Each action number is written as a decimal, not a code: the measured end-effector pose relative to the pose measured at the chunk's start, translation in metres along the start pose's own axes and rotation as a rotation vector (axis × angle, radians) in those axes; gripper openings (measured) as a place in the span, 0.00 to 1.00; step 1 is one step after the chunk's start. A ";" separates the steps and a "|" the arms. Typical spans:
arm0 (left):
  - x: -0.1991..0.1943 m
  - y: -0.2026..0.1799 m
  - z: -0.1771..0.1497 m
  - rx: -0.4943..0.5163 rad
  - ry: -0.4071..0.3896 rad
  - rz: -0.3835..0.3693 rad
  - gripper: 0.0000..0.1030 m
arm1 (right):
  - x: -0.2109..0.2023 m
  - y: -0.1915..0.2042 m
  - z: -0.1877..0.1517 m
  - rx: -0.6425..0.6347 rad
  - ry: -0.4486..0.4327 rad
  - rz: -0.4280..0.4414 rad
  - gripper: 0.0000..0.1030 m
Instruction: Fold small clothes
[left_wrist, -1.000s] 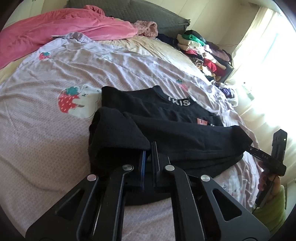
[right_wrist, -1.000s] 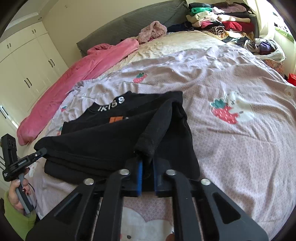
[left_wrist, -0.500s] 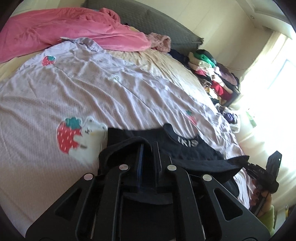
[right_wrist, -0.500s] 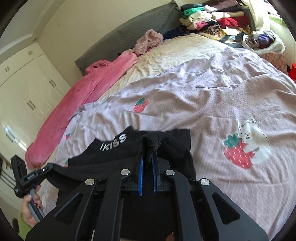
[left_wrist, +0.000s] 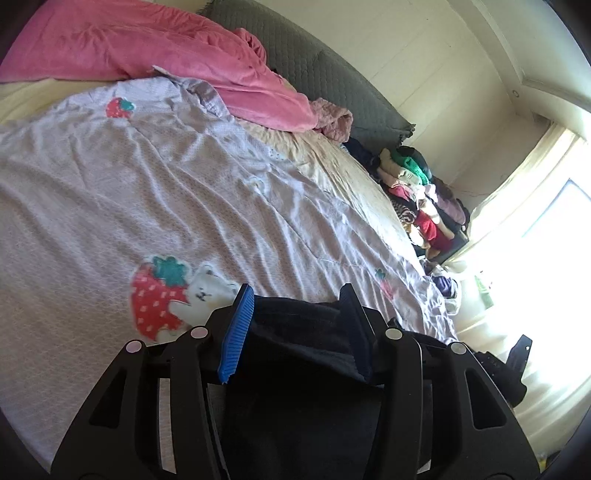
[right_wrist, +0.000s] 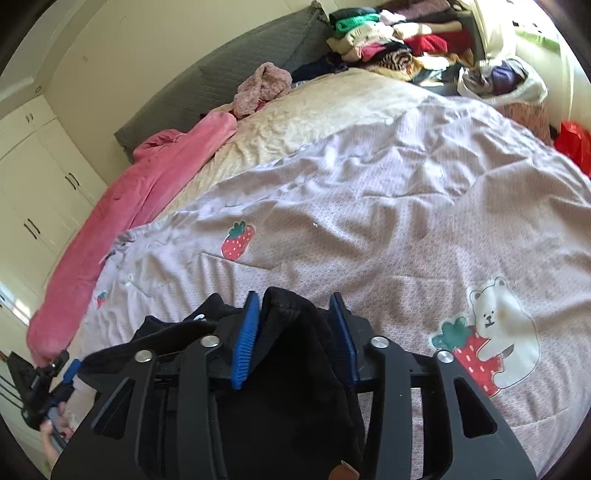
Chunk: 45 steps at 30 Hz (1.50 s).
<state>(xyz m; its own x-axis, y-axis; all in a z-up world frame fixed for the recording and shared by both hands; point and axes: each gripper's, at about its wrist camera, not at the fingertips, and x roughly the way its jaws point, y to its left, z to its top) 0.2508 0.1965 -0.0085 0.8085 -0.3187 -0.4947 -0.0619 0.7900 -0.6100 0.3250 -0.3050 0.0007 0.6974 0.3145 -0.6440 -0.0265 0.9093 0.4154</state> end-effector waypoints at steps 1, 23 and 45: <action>-0.004 0.000 0.000 0.010 0.001 0.012 0.48 | -0.001 -0.001 -0.002 -0.004 -0.005 -0.007 0.44; 0.027 -0.014 -0.047 0.254 0.223 0.178 0.56 | 0.027 0.012 -0.035 -0.187 0.091 -0.155 0.58; 0.046 -0.022 -0.047 0.423 0.180 0.282 0.12 | 0.020 -0.023 -0.046 -0.089 0.032 -0.189 0.07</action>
<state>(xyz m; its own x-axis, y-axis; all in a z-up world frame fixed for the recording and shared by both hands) 0.2620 0.1401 -0.0469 0.6790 -0.1193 -0.7244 0.0090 0.9880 -0.1544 0.3066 -0.3067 -0.0518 0.6727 0.1437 -0.7258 0.0384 0.9729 0.2282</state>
